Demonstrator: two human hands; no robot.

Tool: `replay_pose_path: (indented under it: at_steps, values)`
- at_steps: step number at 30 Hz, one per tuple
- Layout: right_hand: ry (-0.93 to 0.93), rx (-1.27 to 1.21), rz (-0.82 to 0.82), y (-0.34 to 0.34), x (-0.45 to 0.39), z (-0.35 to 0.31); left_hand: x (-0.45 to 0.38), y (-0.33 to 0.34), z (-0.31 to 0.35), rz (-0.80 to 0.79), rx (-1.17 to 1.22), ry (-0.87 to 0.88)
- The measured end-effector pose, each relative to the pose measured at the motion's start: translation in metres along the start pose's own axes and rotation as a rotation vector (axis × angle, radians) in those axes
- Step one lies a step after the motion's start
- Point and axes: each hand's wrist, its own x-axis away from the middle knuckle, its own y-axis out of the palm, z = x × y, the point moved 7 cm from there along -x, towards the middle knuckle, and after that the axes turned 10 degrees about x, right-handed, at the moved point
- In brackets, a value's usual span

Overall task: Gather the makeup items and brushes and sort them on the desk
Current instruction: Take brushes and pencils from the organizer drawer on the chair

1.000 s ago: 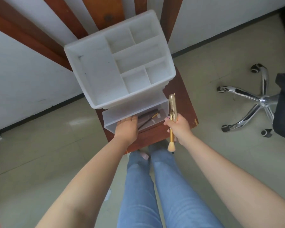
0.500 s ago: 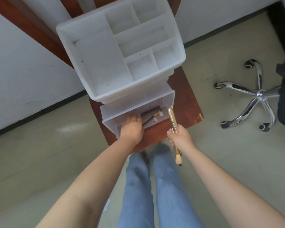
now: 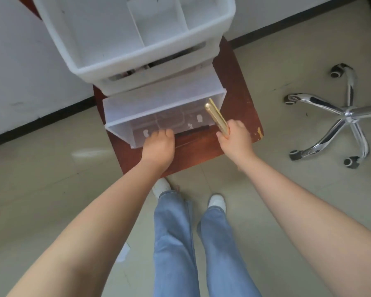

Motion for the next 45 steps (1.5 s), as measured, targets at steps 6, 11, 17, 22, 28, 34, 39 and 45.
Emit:
replay_pose_path:
  at_steps: [6, 11, 17, 22, 28, 34, 39, 45]
  values:
    - [-0.048, 0.099, -0.064, 0.006, 0.005, 0.007, 0.07, 0.012, -0.029, 0.226, 0.414, -0.308]
    - [-0.017, -0.08, 0.011, 0.013, -0.008, 0.004, 0.087, 0.021, -0.076, 0.427, 0.673, -0.611]
    - [-0.079, 0.006, 0.132, 0.013, -0.023, -0.01, 0.054, 0.007, -0.082, 0.476, 0.636, -0.546]
    - [-0.065, -0.039, 0.099, 0.005, -0.002, -0.002, 0.056, 0.006, -0.073, 0.389, 0.69, -0.422]
    - [0.064, -0.218, 0.122, -0.028, 0.025, 0.012, 0.092, -0.018, -0.047, 0.386, 0.52, -0.277]
    - [0.133, -0.31, 0.158, -0.083, 0.042, 0.003, 0.125, -0.06, -0.023, 0.423, 0.52, -0.169]
    - [0.145, -0.375, 0.204, -0.117, 0.047, -0.011, 0.133, -0.096, -0.016, 0.43, 0.481, -0.186]
    - [0.1, -0.391, 0.192, -0.137, 0.053, -0.025, 0.142, -0.123, -0.011, 0.477, 0.477, -0.212]
